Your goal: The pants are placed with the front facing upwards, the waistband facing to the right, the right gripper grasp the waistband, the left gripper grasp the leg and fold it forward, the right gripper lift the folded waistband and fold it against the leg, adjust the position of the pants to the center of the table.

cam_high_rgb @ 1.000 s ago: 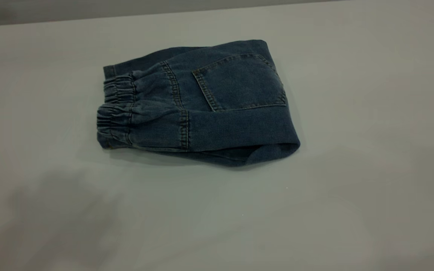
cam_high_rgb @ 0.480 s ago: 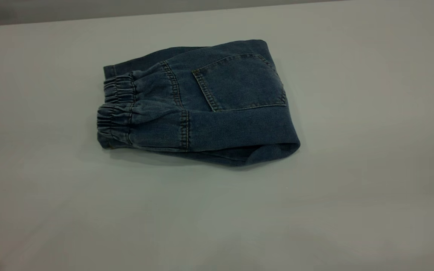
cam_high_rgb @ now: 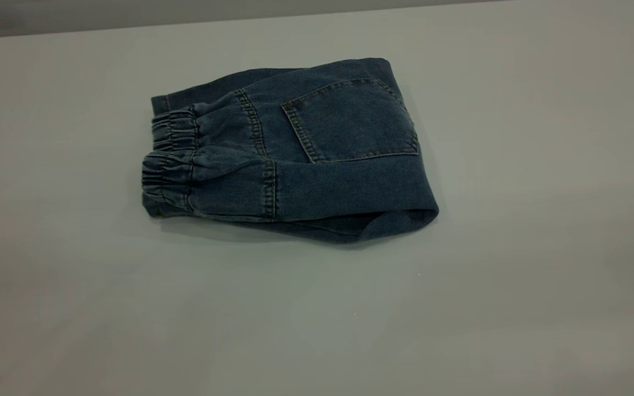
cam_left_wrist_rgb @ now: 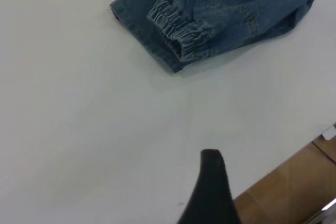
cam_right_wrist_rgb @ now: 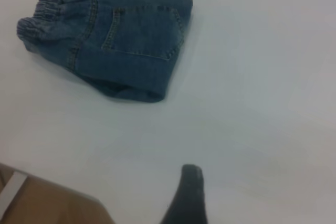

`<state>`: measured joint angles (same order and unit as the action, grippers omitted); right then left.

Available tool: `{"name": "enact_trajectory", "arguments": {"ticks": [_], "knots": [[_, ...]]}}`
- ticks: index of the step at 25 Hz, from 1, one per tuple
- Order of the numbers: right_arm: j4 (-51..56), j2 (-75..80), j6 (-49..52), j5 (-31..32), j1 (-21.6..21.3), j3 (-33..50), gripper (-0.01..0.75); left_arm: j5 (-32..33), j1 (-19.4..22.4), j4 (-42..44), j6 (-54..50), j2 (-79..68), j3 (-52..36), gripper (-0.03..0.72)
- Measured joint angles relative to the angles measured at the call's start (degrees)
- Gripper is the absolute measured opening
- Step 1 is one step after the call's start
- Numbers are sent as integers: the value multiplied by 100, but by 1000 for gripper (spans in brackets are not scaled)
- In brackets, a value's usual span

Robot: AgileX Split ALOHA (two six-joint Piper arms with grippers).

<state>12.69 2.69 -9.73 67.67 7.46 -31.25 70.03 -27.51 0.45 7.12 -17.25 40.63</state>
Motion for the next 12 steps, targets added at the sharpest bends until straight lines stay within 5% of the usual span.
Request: {"name": "enact_trajectory", "arguments": {"ticks": [12], "knots": [[-367, 0, 23, -640, 0, 215, 587, -90, 0, 154, -7, 156, -643, 517]]}}
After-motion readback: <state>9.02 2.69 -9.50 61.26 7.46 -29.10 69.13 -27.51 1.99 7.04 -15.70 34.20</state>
